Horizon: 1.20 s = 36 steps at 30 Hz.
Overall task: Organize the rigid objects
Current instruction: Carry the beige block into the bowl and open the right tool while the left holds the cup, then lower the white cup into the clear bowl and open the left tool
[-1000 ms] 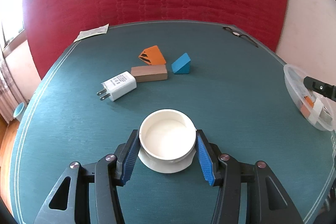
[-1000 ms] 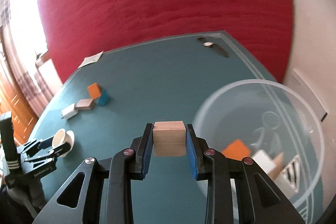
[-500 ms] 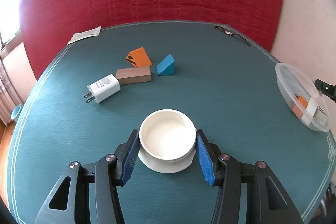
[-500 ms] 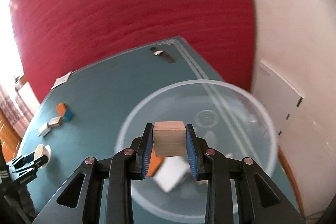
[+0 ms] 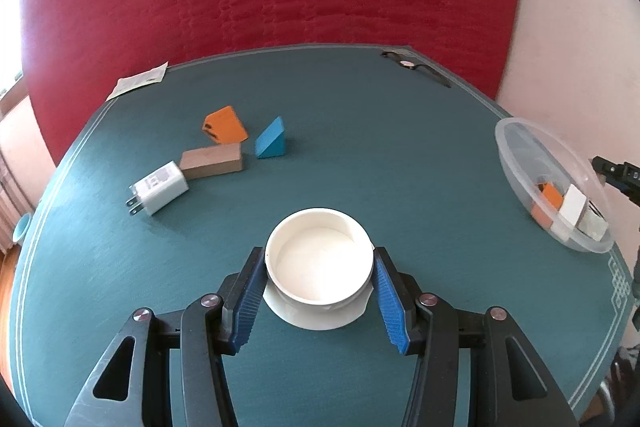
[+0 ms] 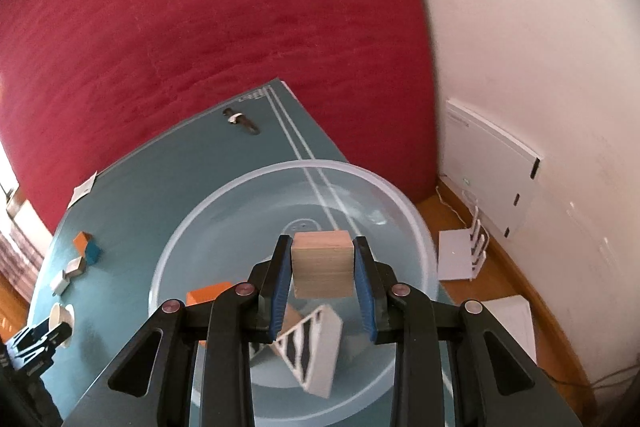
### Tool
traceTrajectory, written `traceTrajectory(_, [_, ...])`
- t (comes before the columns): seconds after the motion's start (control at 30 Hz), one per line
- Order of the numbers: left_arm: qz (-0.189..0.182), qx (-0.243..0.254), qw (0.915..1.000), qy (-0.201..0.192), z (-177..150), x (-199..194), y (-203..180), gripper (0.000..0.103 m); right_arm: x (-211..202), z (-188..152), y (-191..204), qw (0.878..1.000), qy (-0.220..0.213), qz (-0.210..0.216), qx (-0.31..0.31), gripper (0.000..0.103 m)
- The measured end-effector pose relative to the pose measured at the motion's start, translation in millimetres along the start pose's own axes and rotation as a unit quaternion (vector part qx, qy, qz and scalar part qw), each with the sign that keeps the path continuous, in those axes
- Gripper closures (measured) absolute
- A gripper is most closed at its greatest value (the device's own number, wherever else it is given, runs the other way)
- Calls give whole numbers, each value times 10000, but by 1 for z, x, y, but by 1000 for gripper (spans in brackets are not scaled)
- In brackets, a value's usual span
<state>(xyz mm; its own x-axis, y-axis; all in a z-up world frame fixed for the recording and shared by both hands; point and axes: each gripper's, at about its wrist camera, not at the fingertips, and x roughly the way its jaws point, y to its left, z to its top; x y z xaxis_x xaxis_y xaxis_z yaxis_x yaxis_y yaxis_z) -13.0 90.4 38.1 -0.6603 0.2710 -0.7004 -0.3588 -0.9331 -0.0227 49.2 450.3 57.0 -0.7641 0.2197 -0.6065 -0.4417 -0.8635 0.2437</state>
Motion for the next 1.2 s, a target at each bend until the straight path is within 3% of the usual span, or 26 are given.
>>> traceTrajectory(0.1, [-59,66,10000,-29,3,-1,-7,48,2,-1,-8,9999,71,-10,152,71])
traceTrajectory(0.23, [-148,161,9997,-90,9,-3,-17,48,1,-1,-16,9995,53,-12,304,58])
traceTrajectory(0.67, [-519,661,9959,-324,37,-1,-75,48,-10,-6,-11,9989,-285,-301,203,58])
traceTrajectory(1.2, [-922,1060,9899,-198,61,31,-149,48,-14,-7,-9,9988,-413,-234,108,57])
